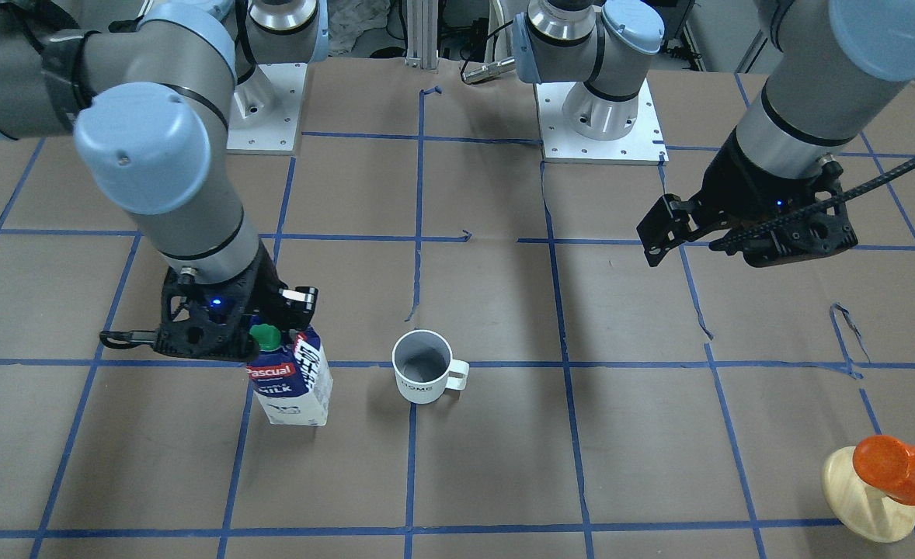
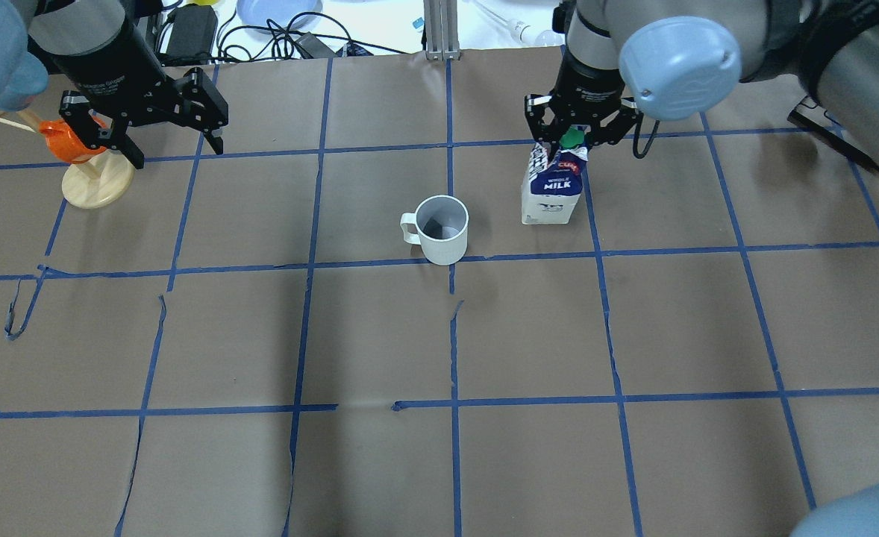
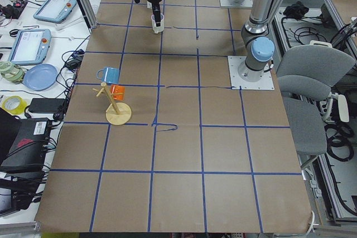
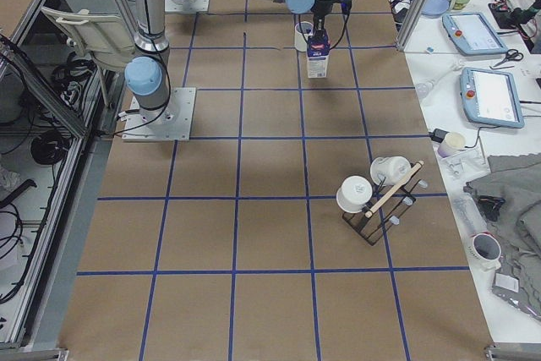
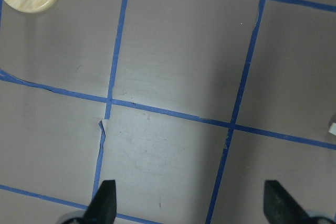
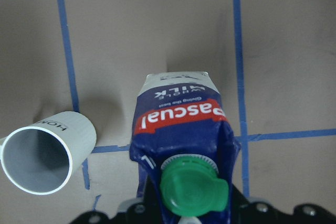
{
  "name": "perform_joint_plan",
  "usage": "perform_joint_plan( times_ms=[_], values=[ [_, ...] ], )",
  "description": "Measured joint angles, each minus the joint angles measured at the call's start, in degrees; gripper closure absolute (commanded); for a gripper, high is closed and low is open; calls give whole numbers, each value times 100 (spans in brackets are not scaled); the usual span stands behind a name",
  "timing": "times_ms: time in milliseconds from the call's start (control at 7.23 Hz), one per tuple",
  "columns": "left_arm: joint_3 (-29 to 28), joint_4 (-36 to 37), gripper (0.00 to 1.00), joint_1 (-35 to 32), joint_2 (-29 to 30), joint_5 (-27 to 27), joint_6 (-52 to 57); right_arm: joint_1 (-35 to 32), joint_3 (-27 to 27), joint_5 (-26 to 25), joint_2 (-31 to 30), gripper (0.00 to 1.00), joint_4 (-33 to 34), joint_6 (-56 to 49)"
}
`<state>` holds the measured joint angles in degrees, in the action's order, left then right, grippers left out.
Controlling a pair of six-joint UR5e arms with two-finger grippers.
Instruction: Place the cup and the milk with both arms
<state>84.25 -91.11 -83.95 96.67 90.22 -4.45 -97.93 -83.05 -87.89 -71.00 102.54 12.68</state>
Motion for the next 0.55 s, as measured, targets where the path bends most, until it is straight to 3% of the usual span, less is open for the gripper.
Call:
perform_joint_plan(
  times_ms=[415,553],
  values=[
    [218,-21,0,70,-111,-1,-22,-452,-44,-49,216,77,62,501],
    [345,-12,0,78,-191,-5,-23,-523,-145,-60,232,70,139,533]
  ],
)
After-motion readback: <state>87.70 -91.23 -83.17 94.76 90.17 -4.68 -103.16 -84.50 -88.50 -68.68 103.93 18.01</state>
